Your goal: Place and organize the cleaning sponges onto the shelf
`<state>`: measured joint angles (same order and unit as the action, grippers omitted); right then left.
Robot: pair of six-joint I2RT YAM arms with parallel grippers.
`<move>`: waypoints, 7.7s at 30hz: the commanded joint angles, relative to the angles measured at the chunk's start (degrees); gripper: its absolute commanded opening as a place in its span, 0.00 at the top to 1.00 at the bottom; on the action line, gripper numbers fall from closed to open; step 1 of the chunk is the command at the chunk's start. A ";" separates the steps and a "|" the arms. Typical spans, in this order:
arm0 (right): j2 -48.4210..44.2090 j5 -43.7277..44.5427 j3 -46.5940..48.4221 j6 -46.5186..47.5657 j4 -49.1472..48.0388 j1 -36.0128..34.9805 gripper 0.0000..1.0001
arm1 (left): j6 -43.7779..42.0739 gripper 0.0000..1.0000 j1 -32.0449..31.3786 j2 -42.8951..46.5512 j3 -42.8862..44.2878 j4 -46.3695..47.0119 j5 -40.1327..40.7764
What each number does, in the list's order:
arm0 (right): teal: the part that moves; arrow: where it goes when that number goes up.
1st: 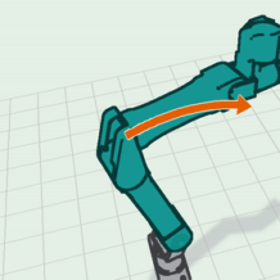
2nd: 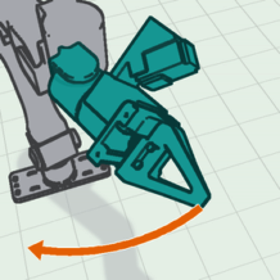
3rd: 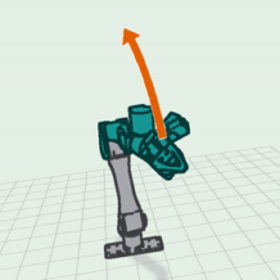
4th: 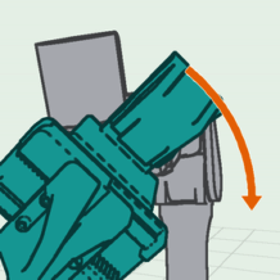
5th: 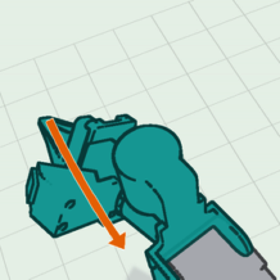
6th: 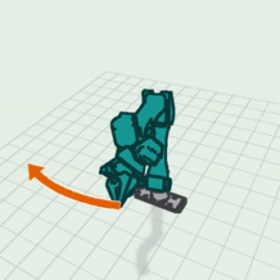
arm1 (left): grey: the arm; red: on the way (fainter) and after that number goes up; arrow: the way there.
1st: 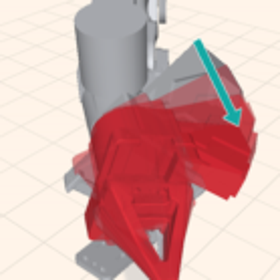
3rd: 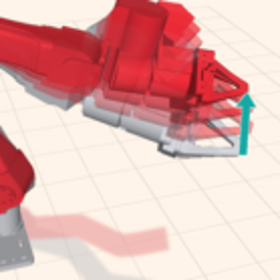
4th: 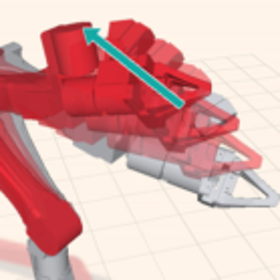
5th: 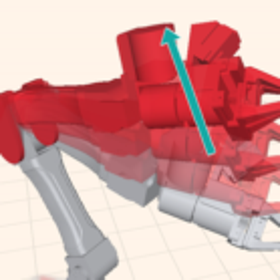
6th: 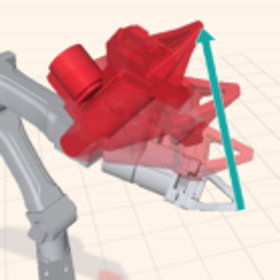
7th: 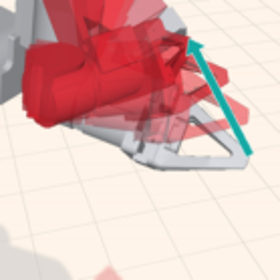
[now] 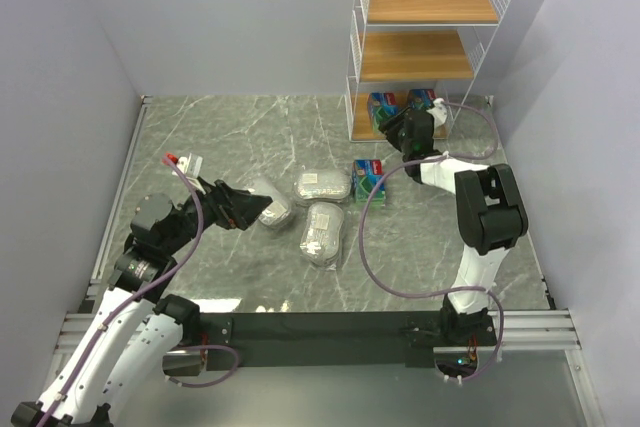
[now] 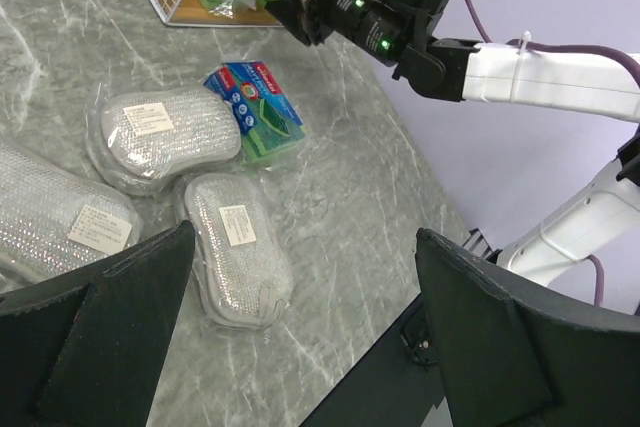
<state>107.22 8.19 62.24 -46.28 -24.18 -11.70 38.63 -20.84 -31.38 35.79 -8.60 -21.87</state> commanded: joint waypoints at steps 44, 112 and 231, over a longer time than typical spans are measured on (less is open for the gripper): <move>15.91 -3.44 18.18 -38.27 11.37 5.20 0.51 | -0.05 0.01 -0.17 1.05 -0.02 0.60 -1.25; -6.65 -22.32 -7.03 -35.12 -4.83 15.66 0.55 | 0.57 0.01 -0.17 2.19 -0.37 0.16 -1.07; 20.93 -32.71 20.03 -33.26 -1.22 8.63 0.73 | 0.13 0.01 -0.17 0.35 -0.20 0.95 -1.51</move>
<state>127.87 -24.88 80.34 -80.88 -25.61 -2.74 38.74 -20.84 -30.96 35.22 -9.04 -22.65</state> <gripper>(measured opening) 0.237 0.991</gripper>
